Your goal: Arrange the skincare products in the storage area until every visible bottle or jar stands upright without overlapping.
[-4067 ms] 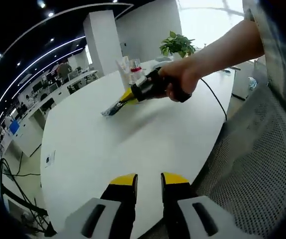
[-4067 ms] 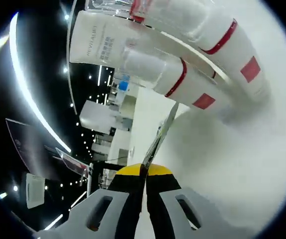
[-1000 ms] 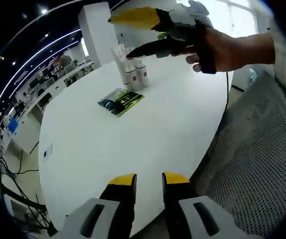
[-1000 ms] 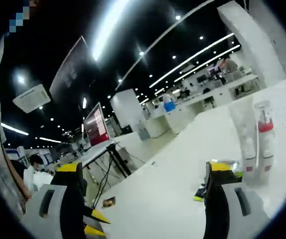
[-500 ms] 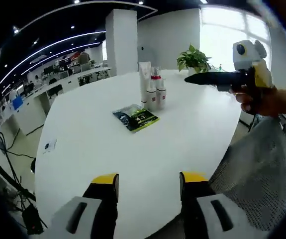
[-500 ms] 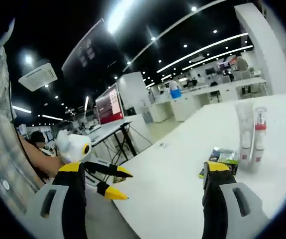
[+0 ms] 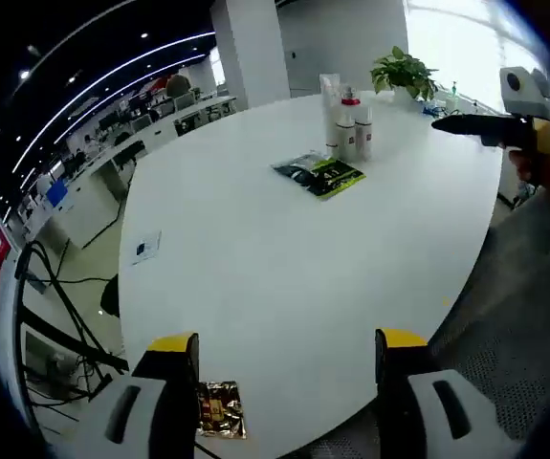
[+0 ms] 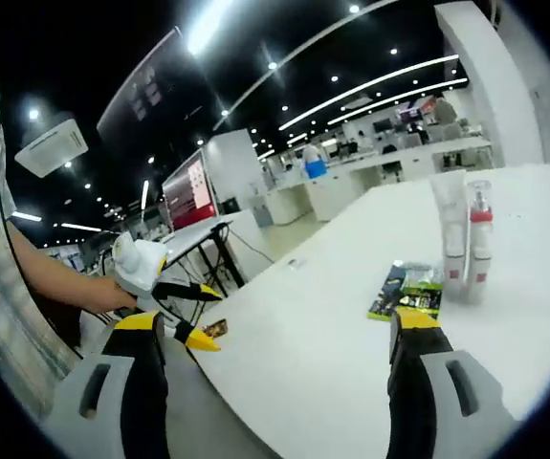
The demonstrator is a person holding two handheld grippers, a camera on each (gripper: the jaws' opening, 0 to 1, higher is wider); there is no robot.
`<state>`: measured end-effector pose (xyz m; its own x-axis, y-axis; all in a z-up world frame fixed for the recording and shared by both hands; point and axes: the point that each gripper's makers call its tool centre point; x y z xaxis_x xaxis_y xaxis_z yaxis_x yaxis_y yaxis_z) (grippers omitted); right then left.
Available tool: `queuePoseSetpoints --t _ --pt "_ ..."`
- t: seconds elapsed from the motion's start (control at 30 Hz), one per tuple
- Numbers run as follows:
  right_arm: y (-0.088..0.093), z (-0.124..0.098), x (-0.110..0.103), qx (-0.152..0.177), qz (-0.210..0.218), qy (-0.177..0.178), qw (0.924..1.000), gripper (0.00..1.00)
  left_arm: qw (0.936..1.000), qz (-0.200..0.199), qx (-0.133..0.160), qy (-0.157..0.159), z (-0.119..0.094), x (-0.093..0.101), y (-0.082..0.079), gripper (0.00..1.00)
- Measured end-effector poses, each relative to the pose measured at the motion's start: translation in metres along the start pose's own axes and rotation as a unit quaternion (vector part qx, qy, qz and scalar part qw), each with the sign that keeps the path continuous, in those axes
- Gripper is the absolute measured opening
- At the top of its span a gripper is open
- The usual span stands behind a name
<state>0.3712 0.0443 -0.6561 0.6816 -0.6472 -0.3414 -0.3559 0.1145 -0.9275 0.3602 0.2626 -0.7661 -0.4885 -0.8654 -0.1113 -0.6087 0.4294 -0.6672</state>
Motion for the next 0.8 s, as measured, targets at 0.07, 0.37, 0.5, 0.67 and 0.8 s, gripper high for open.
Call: queuePoseSetpoints --t 0.07,0.37,0.5,0.67,0.8 --pt "0.006 -0.001 0.005 -0.013 0.003 0.008 0.9999 0.88 0.9993 -0.032 -0.003 -0.016 -0.002 -0.008 0.009 0.77" --pt "0.002 -0.004 0.018 -0.006 -0.005 0.031 0.9995 0.79 0.9968 -0.066 -0.023 -0.039 -0.001 -0.037 0.028 0.74" --pt "0.001 -0.004 0.019 -0.005 -0.011 0.033 0.9994 0.78 0.9953 -0.045 -0.068 -0.053 0.0 -0.048 0.047 0.72" --pt "0.0 -0.009 0.025 -0.004 -0.009 0.048 0.9988 0.75 0.9918 -0.024 -0.116 -0.047 0.003 -0.055 0.072 0.7" --pt "0.0 -0.009 0.026 -0.004 -0.013 0.051 0.9986 0.73 0.9895 0.011 -0.137 -0.042 0.003 -0.056 0.085 0.67"
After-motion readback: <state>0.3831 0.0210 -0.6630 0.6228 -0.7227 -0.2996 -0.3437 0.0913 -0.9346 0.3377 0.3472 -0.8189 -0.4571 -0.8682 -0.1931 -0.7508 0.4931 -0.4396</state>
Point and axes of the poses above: the point that each gripper's makers call its tool centre point, and the gripper's own axes: z roughly forward along the fingers, x roughly to its right, y roughly out of its underside, and after that the axes turned 5 degrees about x, right-handed
